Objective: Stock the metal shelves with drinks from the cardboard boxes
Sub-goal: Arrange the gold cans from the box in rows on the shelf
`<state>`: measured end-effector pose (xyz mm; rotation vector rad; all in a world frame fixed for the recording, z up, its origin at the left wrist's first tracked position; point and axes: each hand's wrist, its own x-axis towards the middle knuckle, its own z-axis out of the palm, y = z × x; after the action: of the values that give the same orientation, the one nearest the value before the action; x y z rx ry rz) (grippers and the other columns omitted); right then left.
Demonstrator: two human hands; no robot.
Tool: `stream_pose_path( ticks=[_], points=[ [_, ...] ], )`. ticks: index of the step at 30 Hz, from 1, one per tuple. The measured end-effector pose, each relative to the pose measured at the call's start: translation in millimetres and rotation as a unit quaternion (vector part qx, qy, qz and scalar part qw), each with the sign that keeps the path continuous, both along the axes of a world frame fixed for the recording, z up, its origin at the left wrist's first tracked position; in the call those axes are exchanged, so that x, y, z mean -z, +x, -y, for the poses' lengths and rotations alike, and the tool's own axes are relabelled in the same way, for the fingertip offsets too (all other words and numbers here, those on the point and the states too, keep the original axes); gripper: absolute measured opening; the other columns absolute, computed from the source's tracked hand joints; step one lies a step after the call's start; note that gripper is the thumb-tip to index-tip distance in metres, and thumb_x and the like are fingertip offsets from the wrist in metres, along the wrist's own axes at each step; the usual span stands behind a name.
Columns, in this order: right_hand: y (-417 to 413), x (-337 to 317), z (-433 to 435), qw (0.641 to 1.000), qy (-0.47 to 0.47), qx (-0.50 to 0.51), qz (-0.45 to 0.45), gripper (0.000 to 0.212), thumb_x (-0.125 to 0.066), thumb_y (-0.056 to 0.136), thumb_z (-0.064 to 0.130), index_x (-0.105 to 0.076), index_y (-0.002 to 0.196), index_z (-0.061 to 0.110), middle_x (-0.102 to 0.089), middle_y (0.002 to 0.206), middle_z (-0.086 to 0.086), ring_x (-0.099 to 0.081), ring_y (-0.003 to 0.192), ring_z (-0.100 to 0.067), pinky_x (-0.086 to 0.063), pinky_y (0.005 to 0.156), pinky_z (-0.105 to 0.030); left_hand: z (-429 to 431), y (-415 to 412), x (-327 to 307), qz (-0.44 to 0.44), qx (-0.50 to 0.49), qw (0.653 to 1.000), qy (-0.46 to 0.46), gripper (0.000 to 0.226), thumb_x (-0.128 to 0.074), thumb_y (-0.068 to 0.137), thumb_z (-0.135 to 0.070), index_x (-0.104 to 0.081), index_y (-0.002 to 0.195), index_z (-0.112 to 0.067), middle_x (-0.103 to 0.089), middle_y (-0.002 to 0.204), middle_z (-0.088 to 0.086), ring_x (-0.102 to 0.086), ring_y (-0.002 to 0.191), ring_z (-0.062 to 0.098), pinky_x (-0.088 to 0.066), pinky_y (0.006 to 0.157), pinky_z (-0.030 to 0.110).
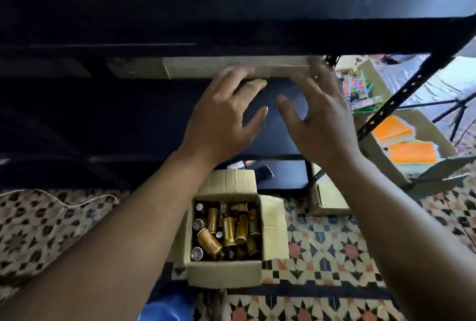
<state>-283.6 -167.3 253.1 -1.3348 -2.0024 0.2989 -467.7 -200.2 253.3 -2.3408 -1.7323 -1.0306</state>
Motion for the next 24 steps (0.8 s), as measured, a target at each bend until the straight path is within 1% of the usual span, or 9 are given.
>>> stream_pose_path(
  ticks=[2,4,7,9,10,13,16,20,24],
  points=[
    [-0.2,16.9,14.4,0.989,-0.131,-0.055,0.041,0.046,-0.057,0.1,0.045,-0.059,0.142,0.024,-0.063,0.138,-0.003,-0.057,0.126,-0.025,-0.043,0.099,-0.031,27.4,-5.4,21.4,0.051,-0.032,0.991,-0.123,0.042,-0.064,0.095,-0.034,-0.064,0.133,-0.015,-0.062,0.13,0.005,-0.054,0.124,0.023,-0.048,0.101,0.042],
    [-1.0,37.2,24.0,0.943,-0.279,-0.124,0.133,0.05,-0.059,0.1,0.045,-0.053,0.146,0.029,-0.069,0.125,0.002,-0.062,0.112,-0.021,-0.042,0.089,-0.029,49.1,-12.7,39.8,0.079,-0.059,0.947,-0.305,0.05,-0.065,0.095,-0.042,-0.055,0.141,-0.028,-0.062,0.124,-0.005,-0.06,0.113,0.016,-0.052,0.094,0.039],
    [-6.1,74.4,40.5,0.861,-0.389,-0.205,0.255,0.057,-0.06,0.098,0.051,-0.047,0.15,0.032,-0.065,0.134,0.002,-0.06,0.11,-0.018,-0.047,0.096,-0.034,77.0,-24.3,67.8,0.073,-0.067,0.858,-0.504,0.063,-0.068,0.092,-0.048,-0.044,0.148,-0.035,-0.061,0.115,-0.007,-0.062,0.102,0.013,-0.053,0.093,0.036],
    [-12.0,106.1,51.9,0.839,-0.417,-0.212,0.278,0.059,-0.057,0.099,0.053,-0.043,0.152,0.033,-0.064,0.138,-0.001,-0.059,0.119,-0.022,-0.048,0.098,-0.037,95.6,-32.4,96.3,0.063,-0.061,0.816,-0.571,0.066,-0.069,0.091,-0.047,-0.041,0.15,-0.035,-0.06,0.111,-0.008,-0.064,0.1,0.014,-0.053,0.088,0.033],
    [-15.1,122.5,57.9,0.835,-0.424,-0.21,0.279,0.058,-0.056,0.1,0.052,-0.041,0.152,0.033,-0.066,0.135,-0.002,-0.06,0.117,-0.024,-0.048,0.093,-0.036,104.0,-37.2,113.7,0.06,-0.063,0.804,-0.588,0.068,-0.069,0.091,-0.048,-0.039,0.151,-0.036,-0.059,0.112,-0.009,-0.064,0.098,0.013,-0.054,0.086,0.033],
    [-24.5,180.3,75.6,0.836,-0.433,-0.211,0.264,0.049,-0.056,0.101,0.048,-0.045,0.147,0.036,-0.068,0.117,-0.002,-0.063,0.094,-0.017,-0.048,0.077,-0.031,125.9,-52.7,178.0,0.082,-0.09,0.783,-0.609,0.072,-0.067,0.091,-0.053,-0.034,0.154,-0.038,-0.059,0.118,-0.01,-0.062,0.098,0.01,-0.053,0.083,0.031],
    [-32.8,247.4,90.3,0.834,-0.452,-0.201,0.244,0.054,-0.057,0.101,0.045,-0.043,0.151,0.032,-0.068,0.129,-0.001,-0.065,0.112,-0.021,-0.051,0.089,-0.034,140.4,-67.7,249.4,0.106,-0.115,0.776,-0.612,0.07,-0.065,0.092,-0.054,-0.036,0.153,-0.036,-0.061,0.124,-0.005,-0.061,0.101,0.011,-0.052,0.087,0.032],
    [-42.3,327.8,103.1,0.844,-0.461,-0.16,0.222,0.054,-0.054,0.103,0.044,-0.039,0.154,0.033,-0.069,0.128,-0.005,-0.068,0.107,-0.023,-0.056,0.088,-0.038,151.6,-84.5,334.5,0.144,-0.154,0.772,-0.6,0.064,-0.063,0.095,-0.049,-0.04,0.152,-0.032,-0.061,0.122,-0.003,-0.062,0.096,0.01,-0.053,0.084,0.034],
    [-45.7,402.5,108.7,0.854,-0.477,-0.101,0.182,0.056,-0.057,0.102,0.041,-0.039,0.154,0.032,-0.067,0.134,-0.005,-0.066,0.114,-0.023,-0.056,0.092,-0.037,151.5,-93.7,407.5,0.165,-0.164,0.768,-0.597,0.058,-0.063,0.096,-0.044,-0.044,0.149,-0.029,-0.064,0.126,-0.001,-0.064,0.101,0.015,-0.052,0.08,0.03]
  ],
)
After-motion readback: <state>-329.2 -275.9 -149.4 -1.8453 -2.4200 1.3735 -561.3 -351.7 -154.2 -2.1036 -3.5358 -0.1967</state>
